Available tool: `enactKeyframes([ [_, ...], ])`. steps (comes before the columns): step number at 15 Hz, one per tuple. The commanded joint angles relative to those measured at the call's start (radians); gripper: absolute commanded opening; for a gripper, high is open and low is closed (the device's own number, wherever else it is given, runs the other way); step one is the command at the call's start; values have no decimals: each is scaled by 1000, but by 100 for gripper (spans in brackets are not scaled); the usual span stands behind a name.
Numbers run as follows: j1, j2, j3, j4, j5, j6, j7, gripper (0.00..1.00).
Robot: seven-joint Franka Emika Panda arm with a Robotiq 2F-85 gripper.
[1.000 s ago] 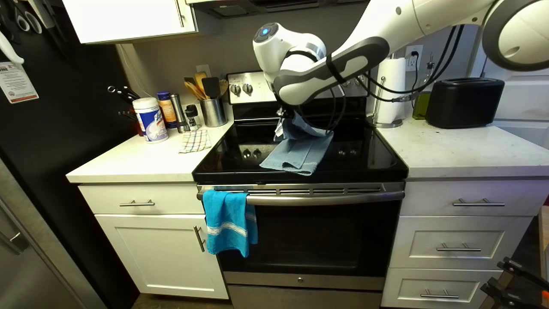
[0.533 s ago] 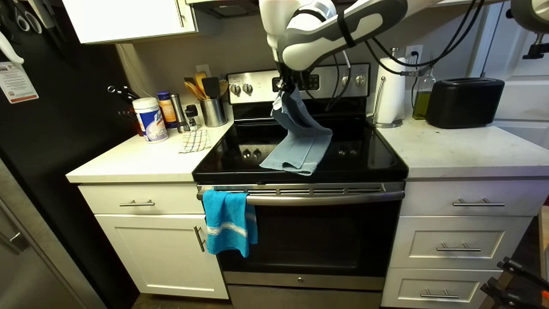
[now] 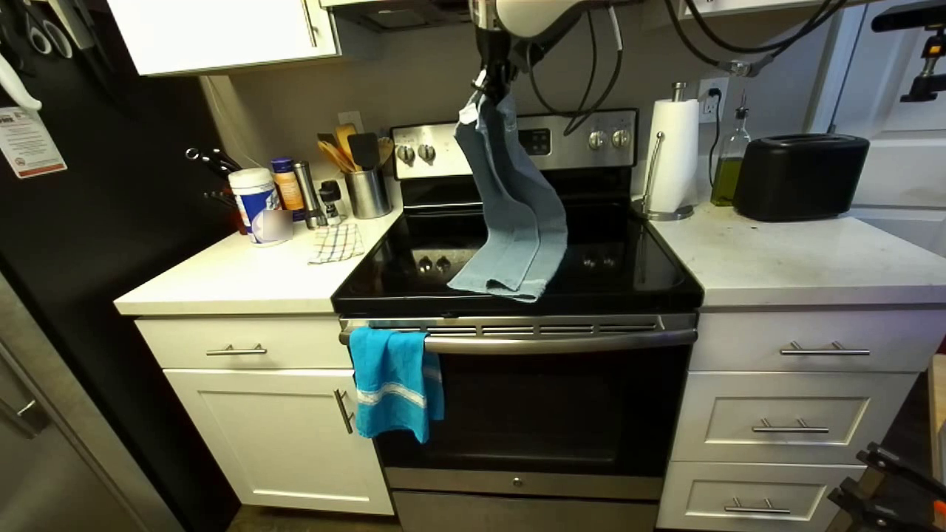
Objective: Lift the blue towel on the stove and put it on the oven door towel holder
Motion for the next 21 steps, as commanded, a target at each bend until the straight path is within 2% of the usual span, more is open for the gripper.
enactKeyframes([
  [1,-18,-96,39,-57,46,15,-99,1],
  [11,-22,-228,66,-61,143,-50,-256,1],
  [14,-18,-281,68,-74,185,-106,-275,1],
  [21,-4,-387,72,-40,184,-255,-290,1],
])
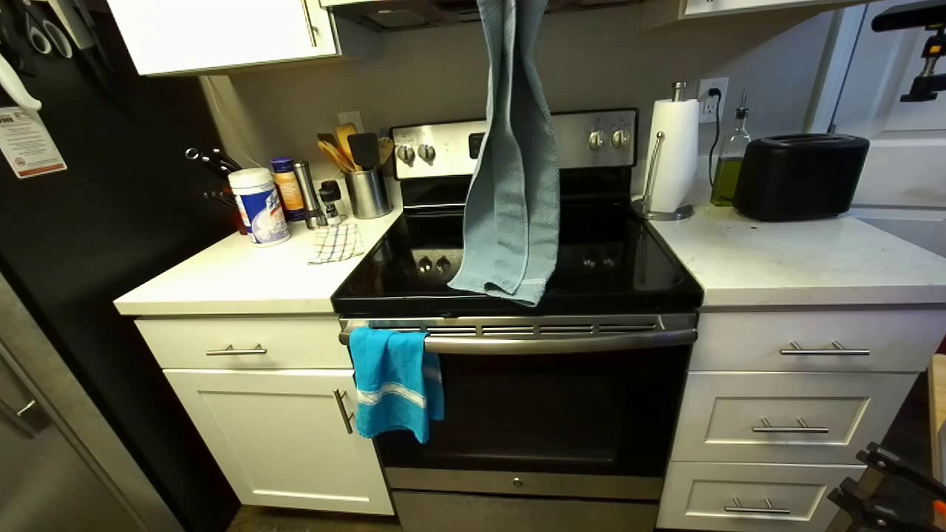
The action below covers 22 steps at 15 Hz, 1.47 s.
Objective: Lift the blue towel on the stove and put it on the oven door towel holder
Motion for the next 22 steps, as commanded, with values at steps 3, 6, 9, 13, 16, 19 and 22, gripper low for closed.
enactKeyframes([
  [3,2,-103,13,-30,15,-125,-53,1],
  [6,12,-139,17,-52,-2,-174,-57,1],
  [9,25,-179,20,-88,-17,-169,-59,1],
  [13,35,-240,22,-150,-43,-143,-78,1],
  [16,31,-275,17,-182,-57,-123,-117,1],
  [19,31,-294,15,-219,-64,-104,-152,1],
  [22,29,-295,11,-254,-54,-80,-189,1],
])
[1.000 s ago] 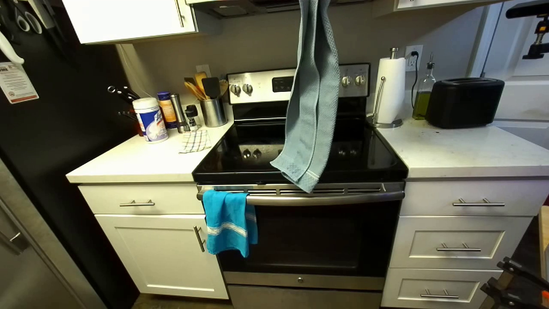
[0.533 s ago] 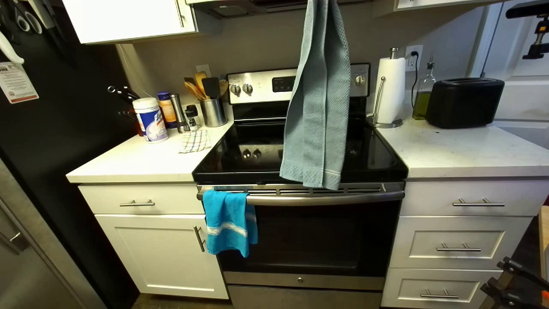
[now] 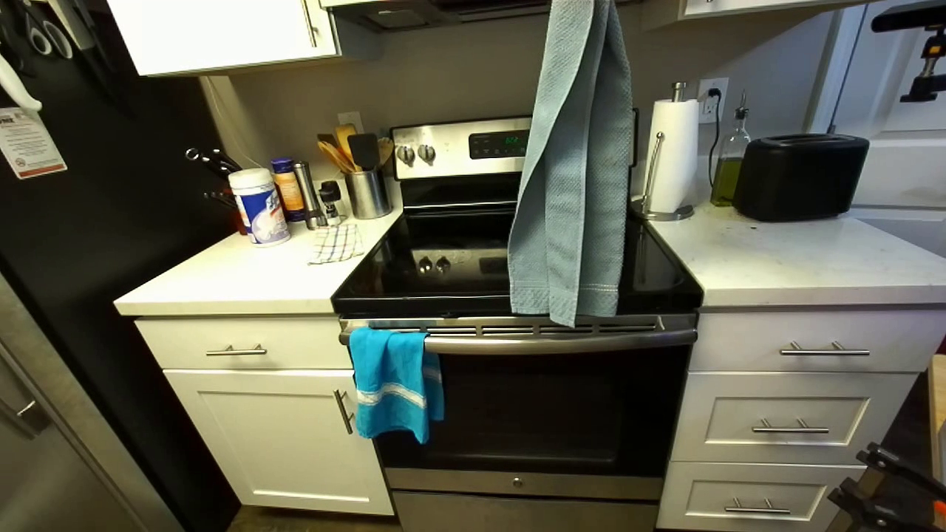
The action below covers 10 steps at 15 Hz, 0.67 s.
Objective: Lift the blue towel on the stove and put it on the oven door towel holder
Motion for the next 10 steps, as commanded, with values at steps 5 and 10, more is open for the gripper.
enactKeyframes([
  [5,-6,-27,-12,-130,-6,93,-103,1],
  [10,-6,-25,-22,-181,2,138,-139,1],
])
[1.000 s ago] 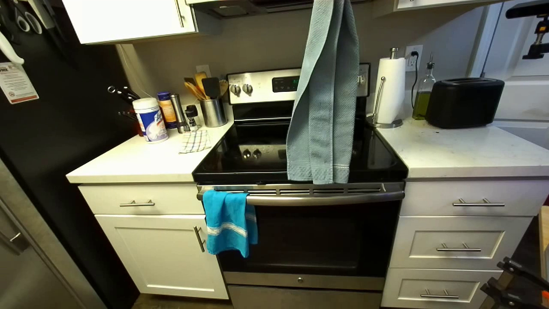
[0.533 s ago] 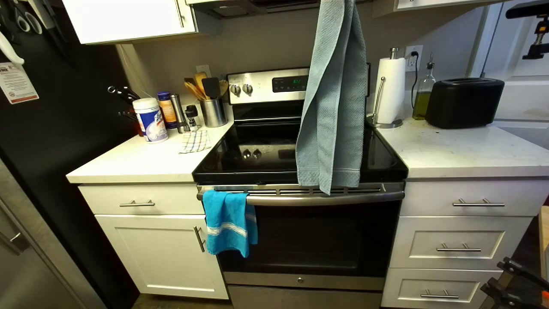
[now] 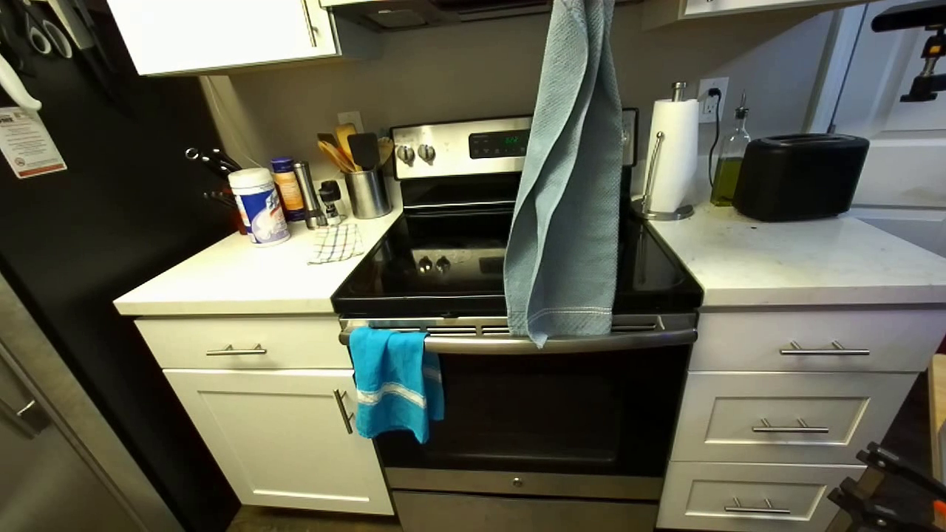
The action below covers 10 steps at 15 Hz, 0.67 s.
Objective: Lift the blue towel on the stove and put it on the oven door towel holder
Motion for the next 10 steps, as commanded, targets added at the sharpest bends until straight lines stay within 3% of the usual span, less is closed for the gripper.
enactKeyframes([
  [1,-5,-23,-6,-66,8,55,-59,1],
  [6,-6,-4,-11,-126,42,103,-86,1],
  [7,-74,4,57,-133,46,111,-83,1],
  [10,-101,34,91,-167,40,139,-67,1],
])
